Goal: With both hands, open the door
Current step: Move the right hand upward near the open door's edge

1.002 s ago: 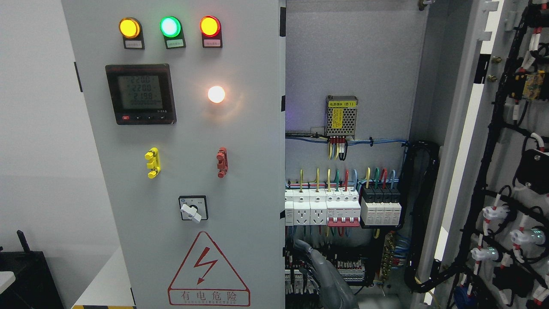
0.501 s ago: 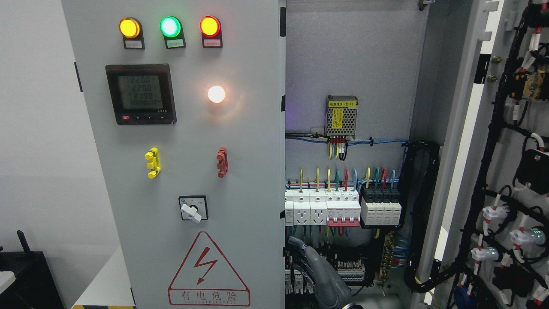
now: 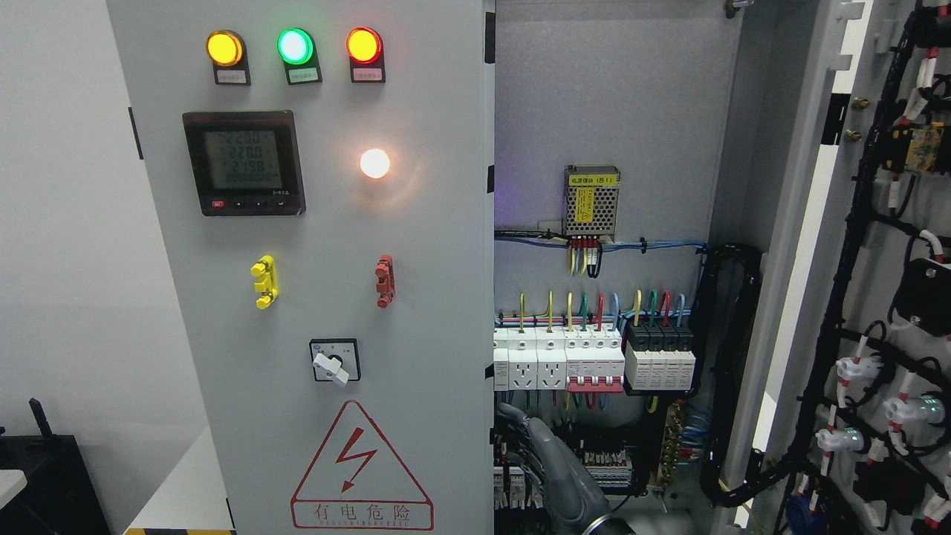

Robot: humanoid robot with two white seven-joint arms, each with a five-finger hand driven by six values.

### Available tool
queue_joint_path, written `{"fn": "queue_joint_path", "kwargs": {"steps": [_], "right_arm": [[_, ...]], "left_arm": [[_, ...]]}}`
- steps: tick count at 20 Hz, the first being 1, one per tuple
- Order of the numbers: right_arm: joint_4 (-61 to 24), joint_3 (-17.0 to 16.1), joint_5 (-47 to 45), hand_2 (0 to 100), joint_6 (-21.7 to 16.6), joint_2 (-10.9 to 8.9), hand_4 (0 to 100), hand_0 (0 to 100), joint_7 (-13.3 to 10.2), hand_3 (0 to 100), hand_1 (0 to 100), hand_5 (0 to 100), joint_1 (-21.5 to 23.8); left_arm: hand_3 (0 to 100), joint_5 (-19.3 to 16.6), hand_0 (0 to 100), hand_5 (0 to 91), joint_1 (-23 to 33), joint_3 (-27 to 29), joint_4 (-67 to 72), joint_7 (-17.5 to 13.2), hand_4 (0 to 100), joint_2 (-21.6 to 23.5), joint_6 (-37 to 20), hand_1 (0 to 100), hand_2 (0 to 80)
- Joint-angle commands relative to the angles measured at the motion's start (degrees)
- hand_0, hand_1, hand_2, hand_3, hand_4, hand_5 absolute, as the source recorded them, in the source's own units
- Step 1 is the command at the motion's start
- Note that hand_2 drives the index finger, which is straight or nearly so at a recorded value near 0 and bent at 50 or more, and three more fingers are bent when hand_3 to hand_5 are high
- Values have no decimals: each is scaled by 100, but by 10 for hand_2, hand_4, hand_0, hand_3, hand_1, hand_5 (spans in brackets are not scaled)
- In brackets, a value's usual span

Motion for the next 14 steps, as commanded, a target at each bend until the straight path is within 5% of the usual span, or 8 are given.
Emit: {"fn": "queue_joint_path", "kwargs": {"steps": [1, 14], "right_arm": [[223, 43, -30, 0, 2, -30, 0, 107, 3, 0, 0, 0, -87], [311, 43, -39, 0, 2, -92, 0, 107, 302, 0, 0, 0, -149]], "left_arm": [[0, -8, 0, 0, 0, 0, 0, -1, 31, 0, 4, 0, 0], [0, -8, 0, 0, 0, 0, 0, -1, 31, 0, 4, 0, 0]]}}
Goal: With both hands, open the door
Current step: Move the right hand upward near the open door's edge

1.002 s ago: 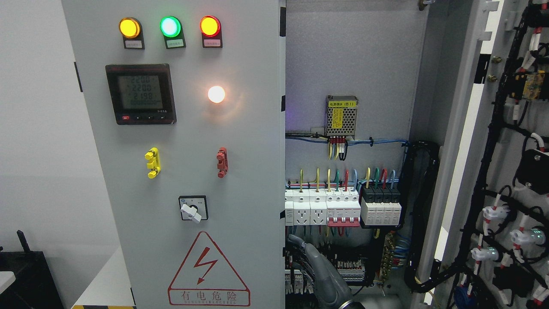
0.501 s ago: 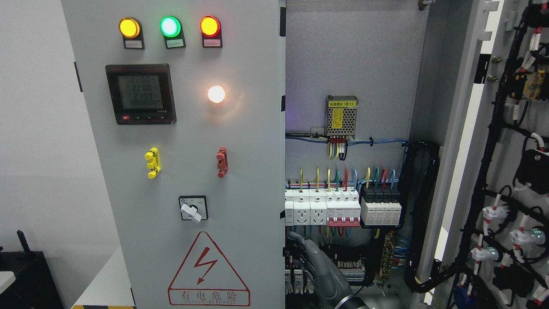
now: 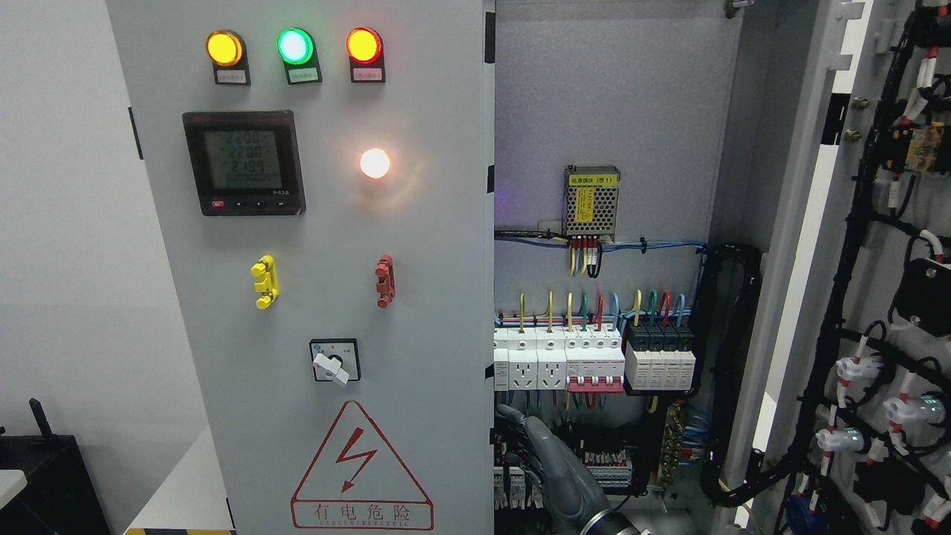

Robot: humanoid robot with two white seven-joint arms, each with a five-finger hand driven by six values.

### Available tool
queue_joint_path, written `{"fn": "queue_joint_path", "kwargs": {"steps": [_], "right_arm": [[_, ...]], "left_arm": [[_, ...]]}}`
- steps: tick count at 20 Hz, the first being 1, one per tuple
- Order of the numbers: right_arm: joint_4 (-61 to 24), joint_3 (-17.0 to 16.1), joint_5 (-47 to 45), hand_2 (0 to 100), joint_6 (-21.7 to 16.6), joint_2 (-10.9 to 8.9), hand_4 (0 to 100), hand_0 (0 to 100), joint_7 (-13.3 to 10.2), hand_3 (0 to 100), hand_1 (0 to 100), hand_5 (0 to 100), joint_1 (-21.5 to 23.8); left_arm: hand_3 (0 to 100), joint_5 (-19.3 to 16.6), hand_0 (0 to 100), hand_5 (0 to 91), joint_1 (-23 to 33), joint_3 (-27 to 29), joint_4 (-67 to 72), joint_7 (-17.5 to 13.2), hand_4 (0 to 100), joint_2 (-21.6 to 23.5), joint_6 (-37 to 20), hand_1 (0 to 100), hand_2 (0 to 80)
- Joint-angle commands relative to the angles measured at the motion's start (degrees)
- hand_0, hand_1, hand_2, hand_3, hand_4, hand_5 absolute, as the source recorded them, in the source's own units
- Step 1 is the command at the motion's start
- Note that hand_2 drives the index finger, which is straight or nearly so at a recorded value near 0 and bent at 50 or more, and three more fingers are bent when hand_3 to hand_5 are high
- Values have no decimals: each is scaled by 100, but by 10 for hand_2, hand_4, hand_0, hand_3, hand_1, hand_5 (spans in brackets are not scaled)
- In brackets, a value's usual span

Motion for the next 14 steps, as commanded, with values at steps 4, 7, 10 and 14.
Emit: {"fn": "queue_joint_path", "kwargs": {"steps": [4, 7, 10, 14], "right_arm": [[106, 11, -10, 0, 2, -35, 0, 107, 126, 0, 0, 0, -97], [106, 11, -10, 0, 2, -35, 0, 107, 188, 0, 0, 0, -106], [158, 3, -10, 0, 2, -35, 0, 106, 188, 0, 0, 0, -168], [272, 2, -344, 0, 2, -35, 0, 106, 302, 0, 0, 0, -220]], "left_arm": [[0, 2, 0, 0, 0, 0, 0, -2, 31, 0, 3, 0, 0], [0, 2, 0, 0, 0, 0, 0, -2, 31, 0, 3, 0, 0], [0, 2, 0, 0, 0, 0, 0, -2, 31, 0, 3, 0, 0], [0, 2, 0, 0, 0, 0, 0, -2, 31, 0, -5, 0, 0]]}}
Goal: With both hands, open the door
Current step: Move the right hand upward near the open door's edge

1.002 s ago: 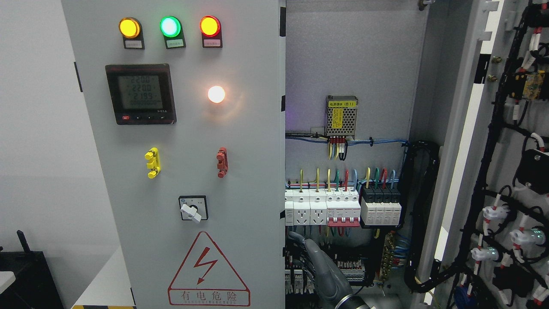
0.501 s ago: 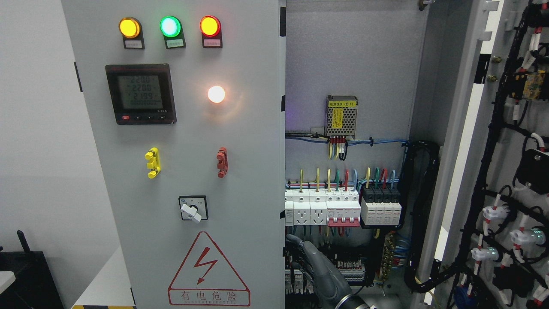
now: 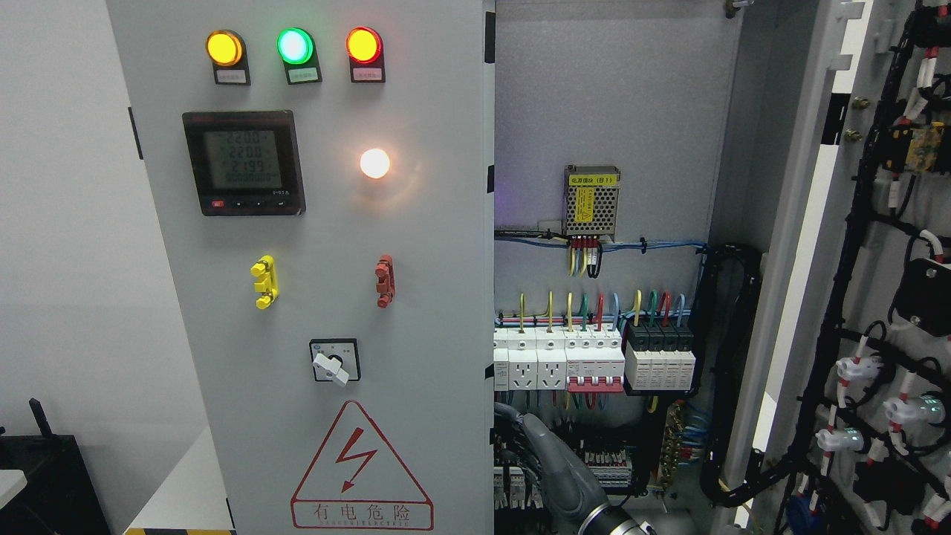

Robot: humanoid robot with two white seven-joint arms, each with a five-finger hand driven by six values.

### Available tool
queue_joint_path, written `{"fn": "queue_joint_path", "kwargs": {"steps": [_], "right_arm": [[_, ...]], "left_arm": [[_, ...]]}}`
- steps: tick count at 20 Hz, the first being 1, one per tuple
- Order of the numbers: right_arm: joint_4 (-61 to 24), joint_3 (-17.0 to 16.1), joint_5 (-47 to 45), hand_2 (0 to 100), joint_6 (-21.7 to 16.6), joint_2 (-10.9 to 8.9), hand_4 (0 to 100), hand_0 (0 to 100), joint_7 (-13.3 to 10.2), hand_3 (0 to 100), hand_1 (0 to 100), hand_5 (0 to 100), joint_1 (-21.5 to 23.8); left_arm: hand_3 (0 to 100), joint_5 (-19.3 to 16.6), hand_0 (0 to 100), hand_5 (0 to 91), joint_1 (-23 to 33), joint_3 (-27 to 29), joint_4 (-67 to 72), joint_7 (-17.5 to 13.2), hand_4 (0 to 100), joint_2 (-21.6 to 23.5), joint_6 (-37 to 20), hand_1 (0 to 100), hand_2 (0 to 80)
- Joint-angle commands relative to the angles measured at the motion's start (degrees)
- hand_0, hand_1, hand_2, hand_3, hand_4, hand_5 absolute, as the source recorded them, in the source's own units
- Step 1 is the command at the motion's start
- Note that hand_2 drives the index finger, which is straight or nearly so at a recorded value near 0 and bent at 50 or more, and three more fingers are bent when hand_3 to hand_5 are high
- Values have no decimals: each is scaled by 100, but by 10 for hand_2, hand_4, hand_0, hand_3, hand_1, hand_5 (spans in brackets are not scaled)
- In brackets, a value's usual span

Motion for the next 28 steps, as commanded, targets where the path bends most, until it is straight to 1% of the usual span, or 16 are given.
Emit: {"fn": "queue_joint_path", "kwargs": {"steps": [1, 5, 6, 7, 9, 10, 13, 17, 26, 27, 28], "right_arm": [[159, -3, -225, 0, -7, -10, 0, 106, 71, 0, 0, 0, -69], [159, -3, -234, 0, -7, -10, 0, 106, 80, 0, 0, 0, -77], [167, -3, -234, 0, -7, -10, 0, 106, 115, 0, 0, 0, -86], [185, -3, -234, 0, -7, -10, 0, 107, 255, 0, 0, 0, -95], [281, -3, -234, 0, -7, -10, 0, 106, 623, 0, 0, 0, -130], [317, -12, -234, 0, -7, -10, 0, 107, 712, 0, 0, 0, -139], [352, -29, -234, 0, -7, -19, 0, 106, 722, 0, 0, 0, -156], [492, -56, -243, 0, -7, -19, 0, 107, 739, 0, 0, 0, -306], [677, -82, -260, 0, -16, -19, 0, 107, 757, 0, 0, 0, -367], [730, -82, -260, 0, -25, -19, 0, 107, 818, 0, 0, 0, -385], [765, -91, -260, 0, -33, -19, 0, 106, 949, 0, 0, 0, -394]], "left_arm": [[0, 1, 0, 0, 0, 0, 0, 0, 31, 0, 3, 0, 0], [0, 1, 0, 0, 0, 0, 0, 0, 31, 0, 3, 0, 0], [0, 1, 0, 0, 0, 0, 0, 0, 31, 0, 3, 0, 0], [0, 1, 0, 0, 0, 0, 0, 0, 31, 0, 3, 0, 0], [0, 1, 0, 0, 0, 0, 0, 0, 31, 0, -5, 0, 0], [0, 1, 0, 0, 0, 0, 0, 0, 31, 0, -5, 0, 0], [0, -7, 0, 0, 0, 0, 0, 0, 31, 0, 3, 0, 0], [0, 1, 0, 0, 0, 0, 0, 0, 31, 0, -5, 0, 0], [0, 1, 0, 0, 0, 0, 0, 0, 31, 0, 3, 0, 0], [0, 1, 0, 0, 0, 0, 0, 0, 31, 0, 3, 0, 0], [0, 1, 0, 0, 0, 0, 0, 0, 31, 0, 3, 0, 0]]}}
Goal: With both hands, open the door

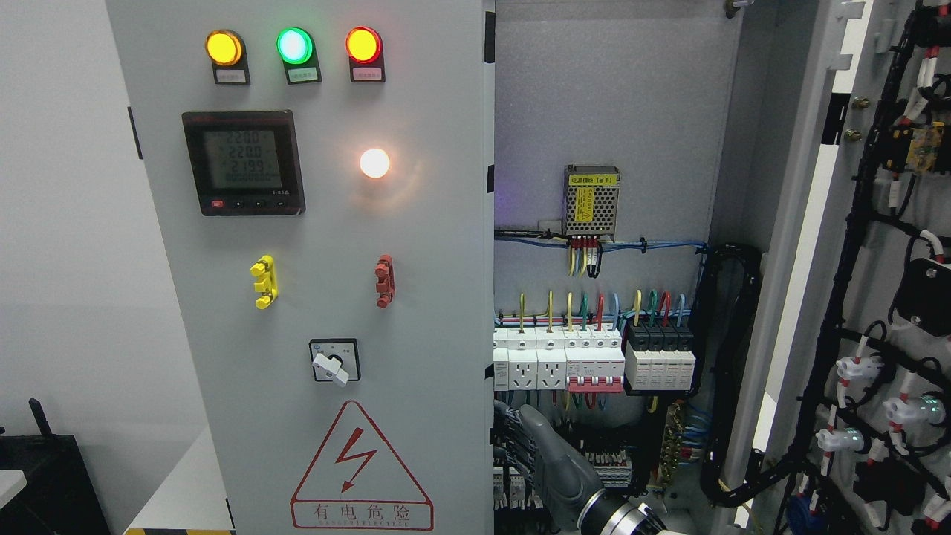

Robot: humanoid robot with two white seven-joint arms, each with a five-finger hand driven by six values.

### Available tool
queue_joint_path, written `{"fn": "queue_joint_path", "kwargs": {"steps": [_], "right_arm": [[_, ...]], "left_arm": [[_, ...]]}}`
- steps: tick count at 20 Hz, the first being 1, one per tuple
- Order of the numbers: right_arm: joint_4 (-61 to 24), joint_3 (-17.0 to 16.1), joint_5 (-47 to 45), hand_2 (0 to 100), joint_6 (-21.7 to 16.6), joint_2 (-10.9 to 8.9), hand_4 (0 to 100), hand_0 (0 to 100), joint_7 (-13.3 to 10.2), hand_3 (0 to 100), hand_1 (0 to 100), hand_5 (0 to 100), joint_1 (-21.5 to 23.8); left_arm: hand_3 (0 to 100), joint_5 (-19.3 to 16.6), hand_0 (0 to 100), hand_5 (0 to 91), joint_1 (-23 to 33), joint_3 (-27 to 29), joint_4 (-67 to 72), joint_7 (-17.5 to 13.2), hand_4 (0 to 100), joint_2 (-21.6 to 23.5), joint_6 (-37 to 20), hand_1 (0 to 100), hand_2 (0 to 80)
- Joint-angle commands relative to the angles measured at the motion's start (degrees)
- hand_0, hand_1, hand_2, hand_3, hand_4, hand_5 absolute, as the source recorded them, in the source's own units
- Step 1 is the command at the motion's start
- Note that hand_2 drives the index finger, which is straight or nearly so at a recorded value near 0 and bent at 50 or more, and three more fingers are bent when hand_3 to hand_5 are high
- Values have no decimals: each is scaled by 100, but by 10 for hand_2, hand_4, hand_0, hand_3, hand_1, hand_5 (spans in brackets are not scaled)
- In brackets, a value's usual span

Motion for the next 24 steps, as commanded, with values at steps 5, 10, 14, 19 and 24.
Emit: {"fn": "queue_joint_path", "kwargs": {"steps": [5, 10, 14, 19, 24], "right_arm": [[287, -42, -14, 0, -15, -21, 0, 107, 405, 0, 0, 0, -67], [375, -42, -14, 0, -50, -39, 0, 107, 414, 0, 0, 0, -146], [410, -42, -14, 0, -50, -39, 0, 107, 458, 0, 0, 0, -172], [410, -42, -14, 0, -50, -39, 0, 107, 748, 0, 0, 0, -181], [401, -42, -14, 0, -50, -39, 0, 107, 836, 0, 0, 0, -181]], "left_arm": [[0, 1, 0, 0, 0, 0, 0, 0, 31, 0, 1, 0, 0], [0, 1, 0, 0, 0, 0, 0, 0, 31, 0, 1, 0, 0], [0, 1, 0, 0, 0, 0, 0, 0, 32, 0, -7, 0, 0], [0, -8, 0, 0, 0, 0, 0, 0, 31, 0, 1, 0, 0], [0, -8, 0, 0, 0, 0, 0, 0, 31, 0, 1, 0, 0]]}}
